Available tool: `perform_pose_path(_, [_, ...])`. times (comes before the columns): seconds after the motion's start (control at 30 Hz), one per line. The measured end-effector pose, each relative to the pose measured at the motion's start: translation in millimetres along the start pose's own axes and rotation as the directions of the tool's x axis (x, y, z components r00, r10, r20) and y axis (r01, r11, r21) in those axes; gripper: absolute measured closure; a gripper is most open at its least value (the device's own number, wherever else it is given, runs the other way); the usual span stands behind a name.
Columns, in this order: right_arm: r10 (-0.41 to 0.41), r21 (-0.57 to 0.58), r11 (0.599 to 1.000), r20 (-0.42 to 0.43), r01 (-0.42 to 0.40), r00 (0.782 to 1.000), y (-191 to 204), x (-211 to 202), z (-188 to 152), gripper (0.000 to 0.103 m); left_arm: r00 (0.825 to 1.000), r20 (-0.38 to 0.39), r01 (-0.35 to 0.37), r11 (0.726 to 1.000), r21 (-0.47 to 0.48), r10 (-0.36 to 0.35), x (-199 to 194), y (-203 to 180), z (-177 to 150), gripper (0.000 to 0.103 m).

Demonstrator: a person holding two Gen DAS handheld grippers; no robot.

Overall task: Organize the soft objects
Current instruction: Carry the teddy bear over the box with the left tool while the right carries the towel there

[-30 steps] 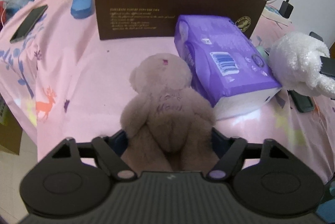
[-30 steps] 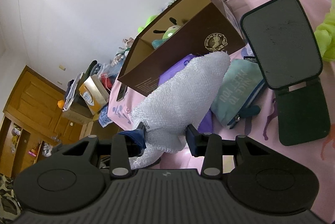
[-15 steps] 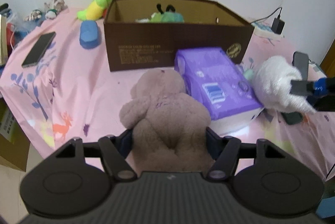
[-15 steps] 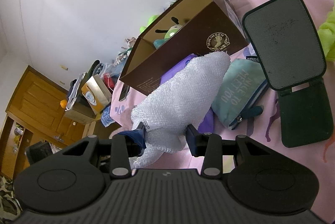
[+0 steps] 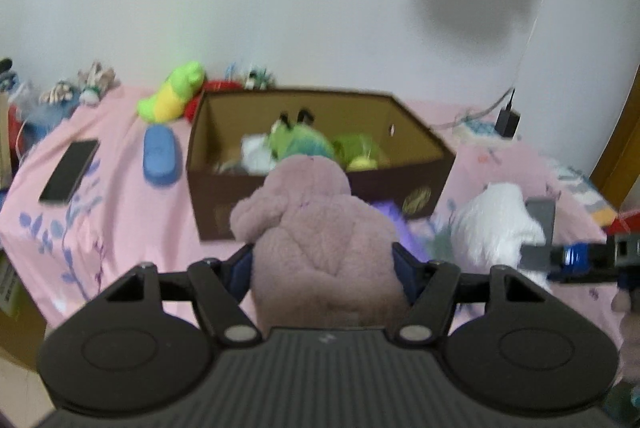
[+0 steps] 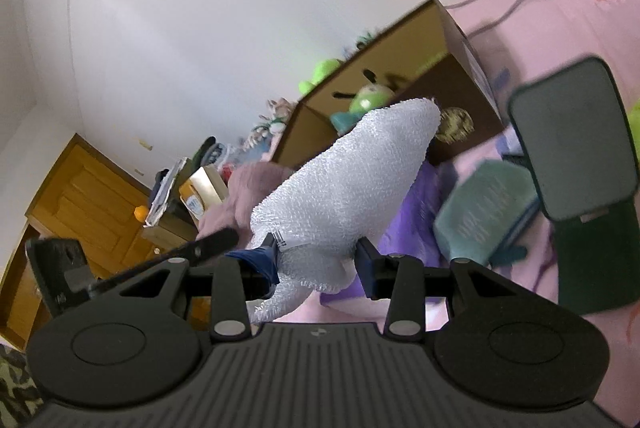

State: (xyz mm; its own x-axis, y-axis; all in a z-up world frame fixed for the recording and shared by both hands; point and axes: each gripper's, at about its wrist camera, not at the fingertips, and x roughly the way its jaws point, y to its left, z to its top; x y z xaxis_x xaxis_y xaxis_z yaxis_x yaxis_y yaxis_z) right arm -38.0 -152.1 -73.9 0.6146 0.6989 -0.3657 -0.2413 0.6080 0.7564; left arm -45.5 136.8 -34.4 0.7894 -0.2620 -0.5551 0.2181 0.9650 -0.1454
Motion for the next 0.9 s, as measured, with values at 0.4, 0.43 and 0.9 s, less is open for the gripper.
perform_pose_path(0.4, [-0.014, -0.142, 0.990, 0.070, 0.024, 0.997, 25.7, 30.7, 46.6, 0.079, 0.996, 0.090, -0.012, 0.999, 0.037, 0.009, 30.5, 1.8, 59.1, 0.035])
perform_pose_path(0.43, [-0.013, -0.154, 0.988, 0.078, 0.024, 0.997, 28.1, 34.5, 52.1, 0.079, 0.996, 0.093, -0.017, 0.999, 0.039, 0.013, 34.8, 2.2, 64.7, 0.035])
perform_pose_path(0.9, [-0.070, -0.198, 0.975, 0.139, 0.097, 0.988, 37.7, 87.7, 93.1, 0.079, 0.993, 0.082, -0.095, 0.994, 0.051, 0.090, 90.2, 11.2, 109.3, 0.035])
